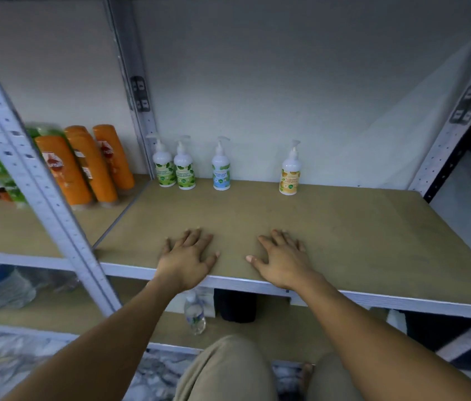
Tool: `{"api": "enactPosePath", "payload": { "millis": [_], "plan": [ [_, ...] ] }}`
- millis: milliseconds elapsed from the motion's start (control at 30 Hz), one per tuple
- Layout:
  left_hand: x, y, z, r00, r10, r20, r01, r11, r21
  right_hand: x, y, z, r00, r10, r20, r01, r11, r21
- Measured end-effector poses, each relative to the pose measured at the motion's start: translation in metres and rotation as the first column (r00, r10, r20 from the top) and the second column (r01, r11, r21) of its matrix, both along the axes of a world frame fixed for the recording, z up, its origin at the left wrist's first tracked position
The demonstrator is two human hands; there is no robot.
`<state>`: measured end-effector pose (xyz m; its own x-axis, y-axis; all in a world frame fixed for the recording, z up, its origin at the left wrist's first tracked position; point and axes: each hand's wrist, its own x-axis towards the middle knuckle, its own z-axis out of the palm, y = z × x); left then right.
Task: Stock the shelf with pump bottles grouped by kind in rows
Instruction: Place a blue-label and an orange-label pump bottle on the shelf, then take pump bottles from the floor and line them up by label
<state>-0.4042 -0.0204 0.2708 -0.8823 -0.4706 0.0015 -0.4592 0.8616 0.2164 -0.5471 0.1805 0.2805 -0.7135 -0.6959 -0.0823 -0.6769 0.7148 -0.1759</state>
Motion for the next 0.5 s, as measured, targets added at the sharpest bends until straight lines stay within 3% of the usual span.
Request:
{"api": "enactPosePath", "payload": {
  "millis": [167, 333, 500],
  "plan": [
    [0.085, 0.014, -0.009, 0.995, -0.042, -0.092, 0.043, 0.999, 0.011, 0.061, 0.002, 0.008, 0.989, 0.147, -0.032, -0.146, 0.988, 0.045],
    [0.202, 0.027, -0.033, 0.991, 0.113, -0.065, -0.1, 0.978, 0.181, 0.15, -0.008, 0.0, 0.915, 0.384, -0.127, -0.371, 0.922, 0.115],
    [0.347, 0.052, -0.085, 0.949, 0.316, 0.006, -0.303, 0.904, 0.3, 0.247, -0.027, -0.037, 0.78, 0.618, 0.099, -0.626, 0.765, 0.151]
  ]
}}
